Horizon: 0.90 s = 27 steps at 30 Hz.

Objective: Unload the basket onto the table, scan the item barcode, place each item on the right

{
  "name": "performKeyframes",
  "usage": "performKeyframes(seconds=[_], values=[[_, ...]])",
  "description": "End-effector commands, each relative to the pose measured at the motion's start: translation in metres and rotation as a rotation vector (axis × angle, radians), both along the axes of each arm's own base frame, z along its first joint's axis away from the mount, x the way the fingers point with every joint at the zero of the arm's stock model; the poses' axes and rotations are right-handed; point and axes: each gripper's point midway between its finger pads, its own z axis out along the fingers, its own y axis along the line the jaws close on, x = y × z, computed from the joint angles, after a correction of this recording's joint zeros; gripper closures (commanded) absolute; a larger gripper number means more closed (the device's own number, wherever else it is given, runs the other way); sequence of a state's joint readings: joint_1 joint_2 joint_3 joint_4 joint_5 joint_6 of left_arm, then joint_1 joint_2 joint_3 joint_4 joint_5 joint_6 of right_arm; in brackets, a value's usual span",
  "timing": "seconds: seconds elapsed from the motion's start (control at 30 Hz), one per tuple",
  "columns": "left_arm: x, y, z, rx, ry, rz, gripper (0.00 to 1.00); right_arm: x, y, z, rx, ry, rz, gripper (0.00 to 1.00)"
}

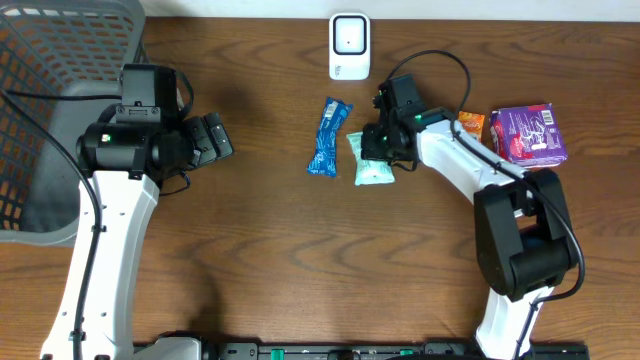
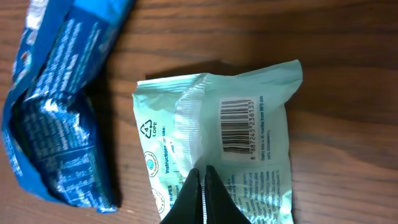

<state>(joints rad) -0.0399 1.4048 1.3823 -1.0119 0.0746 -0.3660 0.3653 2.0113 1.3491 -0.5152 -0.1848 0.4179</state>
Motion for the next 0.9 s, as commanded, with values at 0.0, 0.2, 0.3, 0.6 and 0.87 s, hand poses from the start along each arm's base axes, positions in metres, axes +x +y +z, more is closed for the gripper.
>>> performKeyframes(seconds=[0.0, 0.2, 0.3, 0.6, 0.87], values=[[0.001, 0.003, 0.001, 0.010, -0.001, 0.009, 0.02, -0.011, 0.005, -0.013, -0.001, 0.052, 0.009, 0.99], [0.001, 0.003, 0.001, 0.010, -0.001, 0.009, 0.02, 0.002, -0.012, 0.028, 0.011, -0.019, -0.002, 0.96], [0.001, 0.003, 0.001, 0.010, -0.001, 0.009, 0.02, 0.005, -0.028, 0.050, 0.007, -0.053, -0.007, 0.83], [0.001, 0.003, 0.001, 0.010, -0.001, 0.009, 0.02, -0.017, -0.052, 0.032, 0.003, 0.063, -0.033, 0.37], [0.001, 0.003, 0.001, 0.010, -0.001, 0.009, 0.02, -0.021, -0.027, -0.009, 0.113, 0.131, 0.043, 0.28]])
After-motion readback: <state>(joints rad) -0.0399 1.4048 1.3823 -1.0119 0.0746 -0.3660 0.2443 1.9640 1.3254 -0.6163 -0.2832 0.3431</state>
